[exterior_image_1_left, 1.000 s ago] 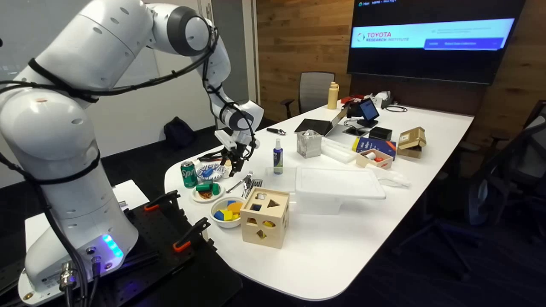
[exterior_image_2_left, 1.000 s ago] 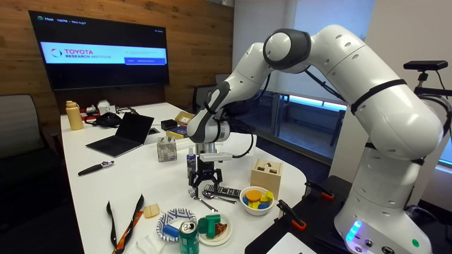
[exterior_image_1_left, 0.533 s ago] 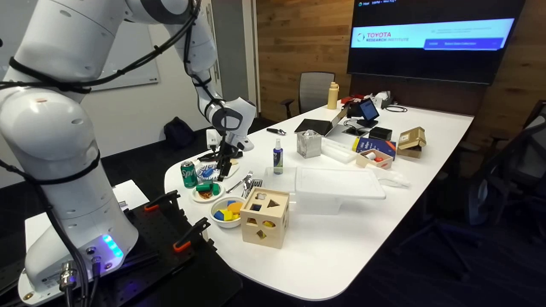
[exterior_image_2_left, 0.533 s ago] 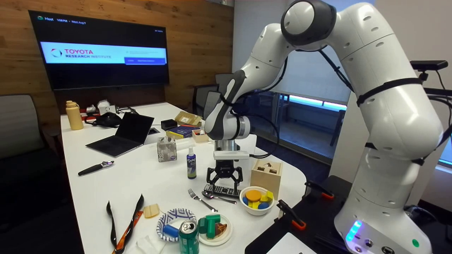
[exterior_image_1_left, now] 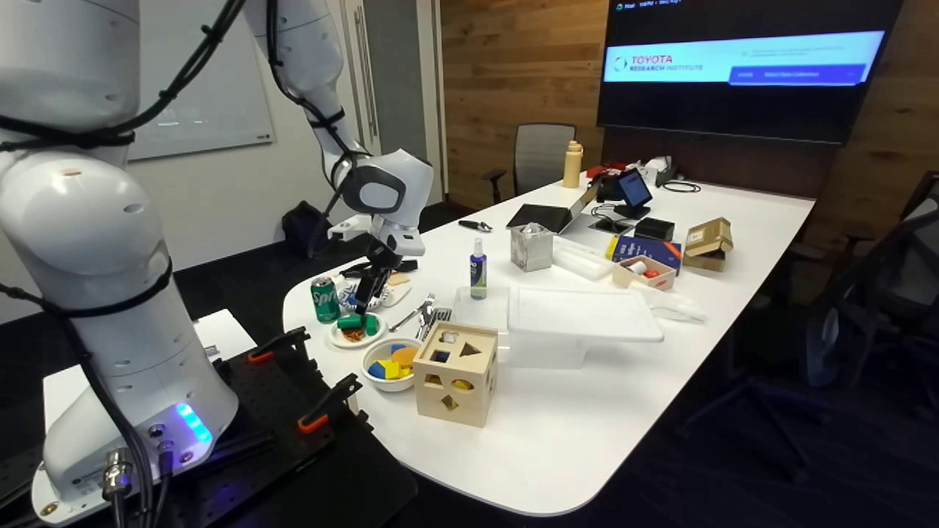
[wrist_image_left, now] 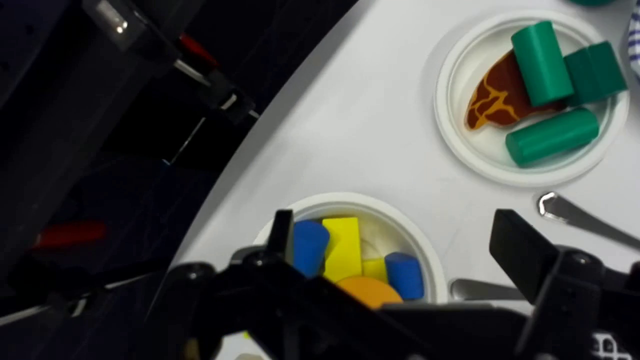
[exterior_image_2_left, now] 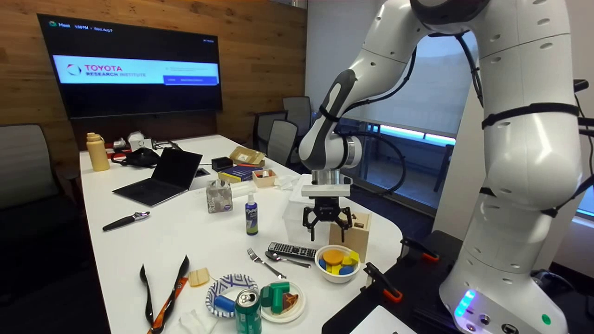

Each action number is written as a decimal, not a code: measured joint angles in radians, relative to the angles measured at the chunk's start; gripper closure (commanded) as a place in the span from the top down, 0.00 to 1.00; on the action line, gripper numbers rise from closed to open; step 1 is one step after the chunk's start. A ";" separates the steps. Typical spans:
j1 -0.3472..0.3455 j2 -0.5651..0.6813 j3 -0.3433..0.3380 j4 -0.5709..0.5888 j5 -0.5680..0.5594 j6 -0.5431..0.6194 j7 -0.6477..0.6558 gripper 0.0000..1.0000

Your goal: Put one green block on the white plate then place one blue block in the black and white bowl and put one yellow block in the clear container.

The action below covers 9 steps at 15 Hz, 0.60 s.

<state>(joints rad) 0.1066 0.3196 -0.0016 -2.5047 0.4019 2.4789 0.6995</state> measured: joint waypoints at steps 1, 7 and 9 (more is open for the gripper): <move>0.001 0.002 -0.019 0.001 -0.025 0.000 0.060 1.00; -0.002 0.094 -0.072 0.035 -0.088 0.002 0.274 1.00; -0.005 0.132 -0.070 0.042 -0.087 0.011 0.275 1.00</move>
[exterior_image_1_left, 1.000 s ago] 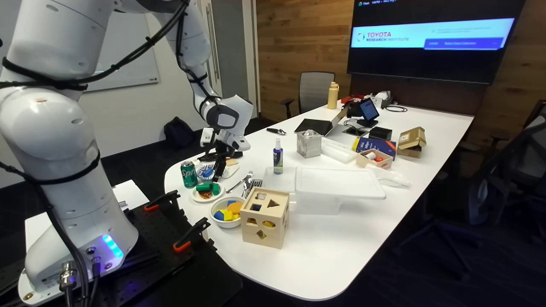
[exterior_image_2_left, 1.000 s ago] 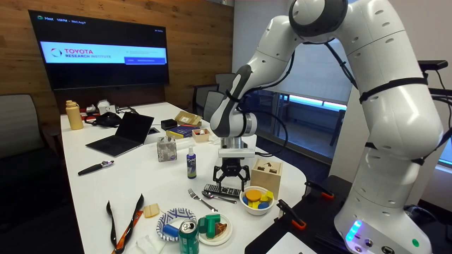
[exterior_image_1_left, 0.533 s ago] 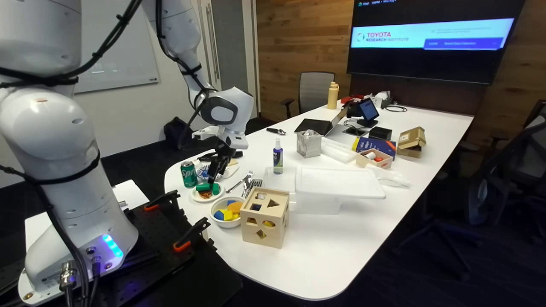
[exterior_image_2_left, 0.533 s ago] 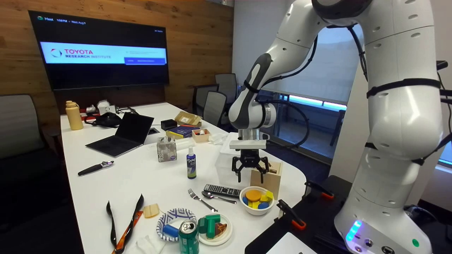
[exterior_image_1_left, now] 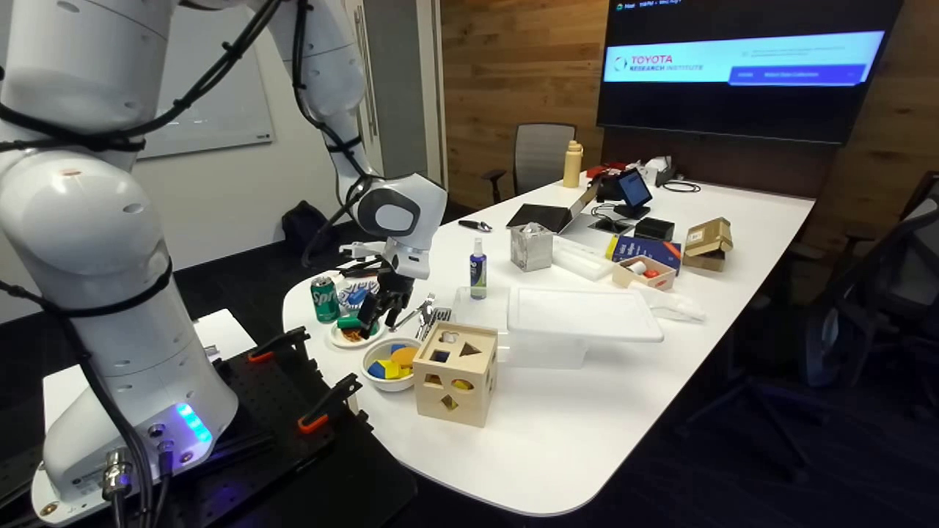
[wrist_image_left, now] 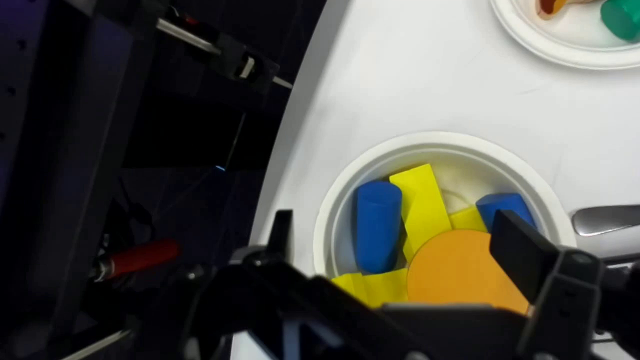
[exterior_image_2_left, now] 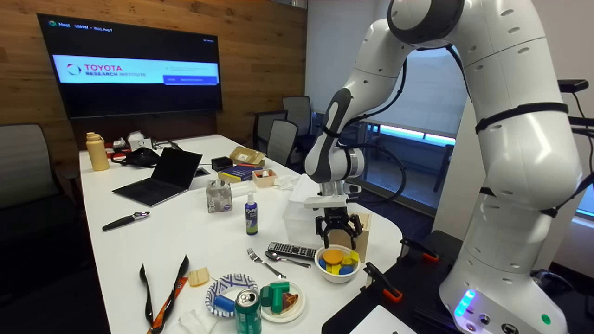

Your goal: Put one green block on the white plate then place one blue block in the black and white bowl and put one yellow block in the clear container.

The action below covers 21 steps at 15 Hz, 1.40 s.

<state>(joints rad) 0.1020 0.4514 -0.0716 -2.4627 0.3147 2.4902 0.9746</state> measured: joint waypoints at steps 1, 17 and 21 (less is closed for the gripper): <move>-0.001 0.017 0.002 0.002 0.001 0.010 0.000 1.00; -0.014 0.250 0.012 0.142 0.012 0.063 -0.011 0.99; -0.024 0.264 0.012 0.147 0.012 0.063 -0.013 0.95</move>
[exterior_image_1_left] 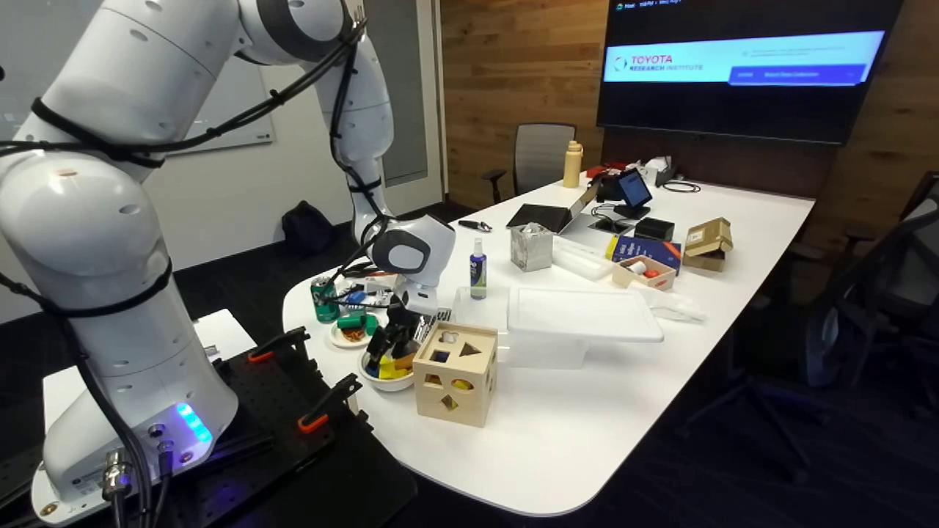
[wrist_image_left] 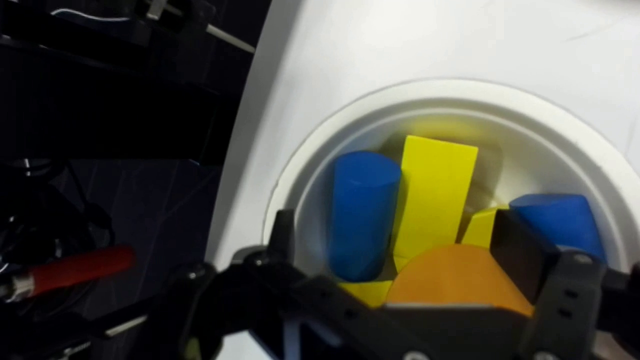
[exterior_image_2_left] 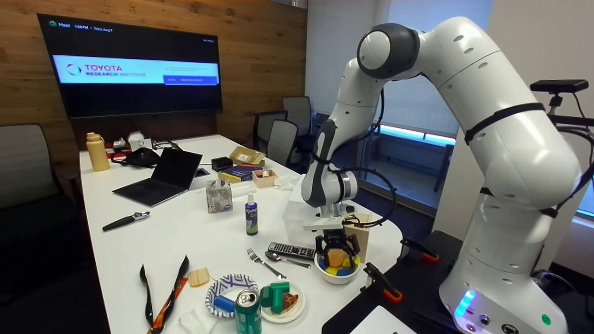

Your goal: Put one green block on the white plate then place one blue block in the black and white bowl and put one yellow block in the clear container.

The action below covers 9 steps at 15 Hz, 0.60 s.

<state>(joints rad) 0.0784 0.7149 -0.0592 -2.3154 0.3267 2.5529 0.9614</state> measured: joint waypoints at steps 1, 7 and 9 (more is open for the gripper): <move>-0.003 0.002 0.001 0.000 0.000 0.000 -0.001 0.86; -0.006 0.013 0.006 0.002 0.004 0.000 -0.036 0.35; -0.007 0.012 0.008 0.005 0.006 0.000 -0.036 0.29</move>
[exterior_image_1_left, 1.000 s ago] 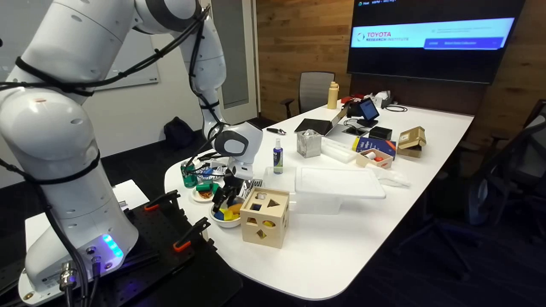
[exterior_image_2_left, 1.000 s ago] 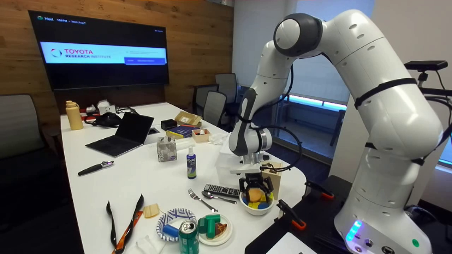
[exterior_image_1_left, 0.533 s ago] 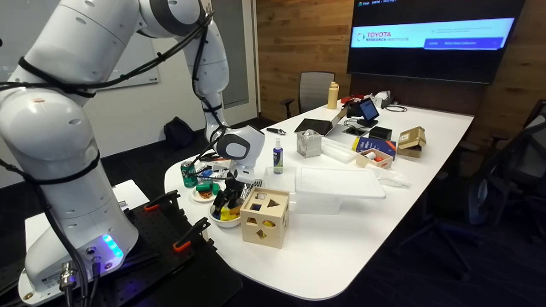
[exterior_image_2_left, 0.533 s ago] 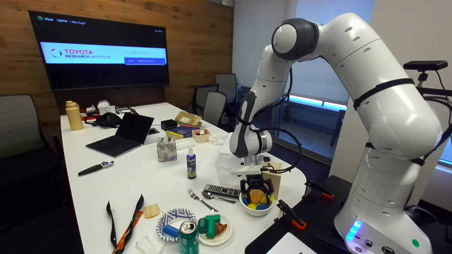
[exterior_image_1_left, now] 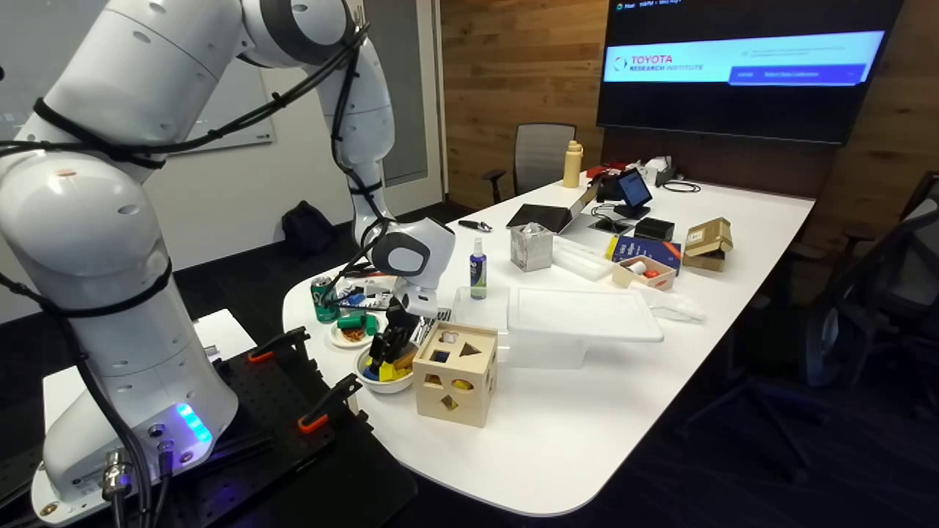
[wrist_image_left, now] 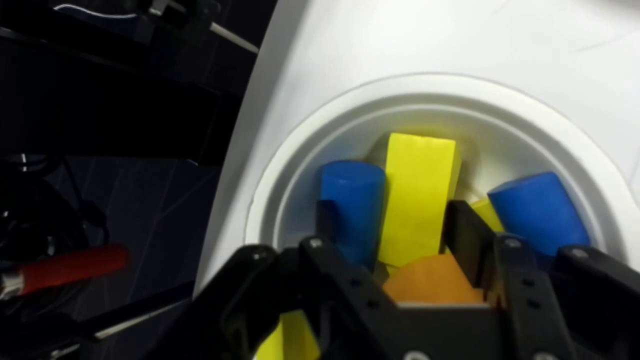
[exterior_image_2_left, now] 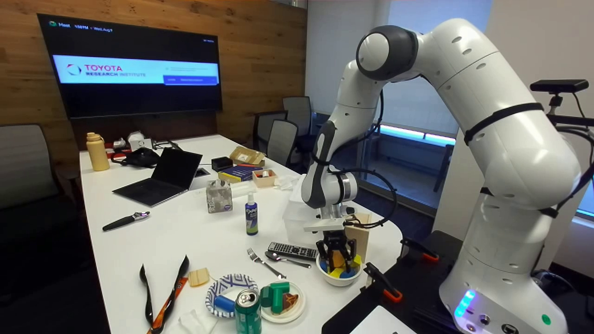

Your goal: Put one green block on the white plate then place one blue block in the black and white bowl and put one yellow block in the clear container.

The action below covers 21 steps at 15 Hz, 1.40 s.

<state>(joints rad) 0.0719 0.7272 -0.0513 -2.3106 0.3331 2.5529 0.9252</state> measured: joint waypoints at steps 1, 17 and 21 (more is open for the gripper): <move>0.000 0.000 0.001 0.002 0.001 0.000 0.000 0.20; -0.016 -0.015 0.015 -0.007 0.008 0.012 -0.058 0.00; -0.008 -0.105 0.025 -0.072 0.009 0.032 -0.082 0.26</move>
<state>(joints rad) 0.0643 0.6219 -0.0258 -2.3831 0.3423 2.5848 0.8436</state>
